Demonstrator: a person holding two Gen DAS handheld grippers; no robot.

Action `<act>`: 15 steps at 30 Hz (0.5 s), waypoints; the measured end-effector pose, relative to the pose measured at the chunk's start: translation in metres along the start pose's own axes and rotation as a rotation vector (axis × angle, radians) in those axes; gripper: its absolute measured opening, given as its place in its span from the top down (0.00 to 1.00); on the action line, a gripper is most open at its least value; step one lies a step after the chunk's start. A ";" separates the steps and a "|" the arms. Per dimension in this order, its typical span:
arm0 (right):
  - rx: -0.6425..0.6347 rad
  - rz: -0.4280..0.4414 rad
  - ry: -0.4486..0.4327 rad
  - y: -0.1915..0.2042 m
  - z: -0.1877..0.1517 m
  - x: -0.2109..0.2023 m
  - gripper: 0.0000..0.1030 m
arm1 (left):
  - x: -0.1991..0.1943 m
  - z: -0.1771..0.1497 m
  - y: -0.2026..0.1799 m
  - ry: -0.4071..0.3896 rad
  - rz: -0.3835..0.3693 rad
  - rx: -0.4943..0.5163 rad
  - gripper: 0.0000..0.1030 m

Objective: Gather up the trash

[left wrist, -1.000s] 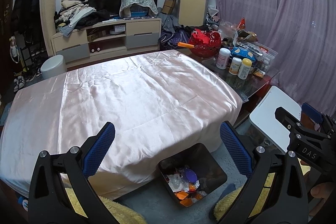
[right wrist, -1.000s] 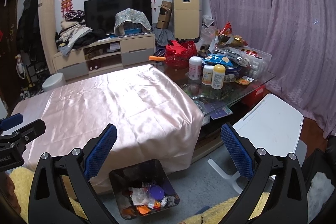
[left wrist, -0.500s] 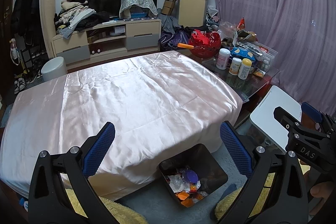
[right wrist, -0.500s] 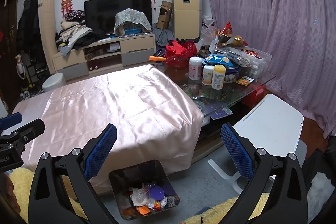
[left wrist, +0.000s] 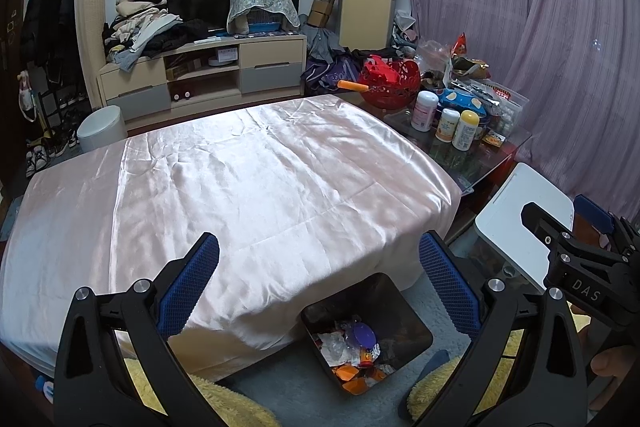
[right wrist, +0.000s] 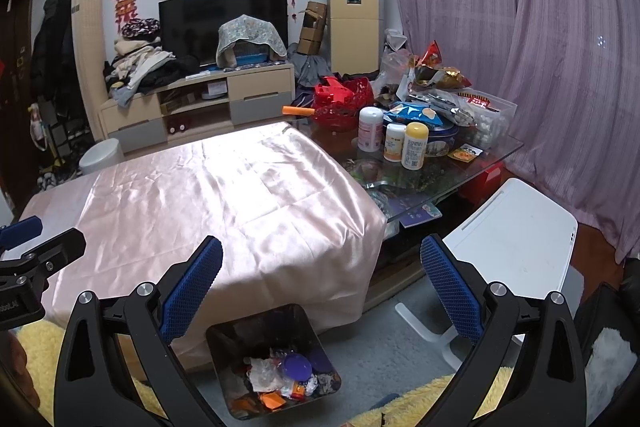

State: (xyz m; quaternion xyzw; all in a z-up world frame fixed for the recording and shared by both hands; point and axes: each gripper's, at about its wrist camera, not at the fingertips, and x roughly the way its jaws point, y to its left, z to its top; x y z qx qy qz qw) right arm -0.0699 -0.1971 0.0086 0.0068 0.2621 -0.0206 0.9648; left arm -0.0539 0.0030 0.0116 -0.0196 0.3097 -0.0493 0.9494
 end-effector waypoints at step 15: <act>-0.003 0.002 0.004 0.000 0.000 0.003 0.03 | 0.000 0.000 0.002 0.001 -0.004 -0.001 0.08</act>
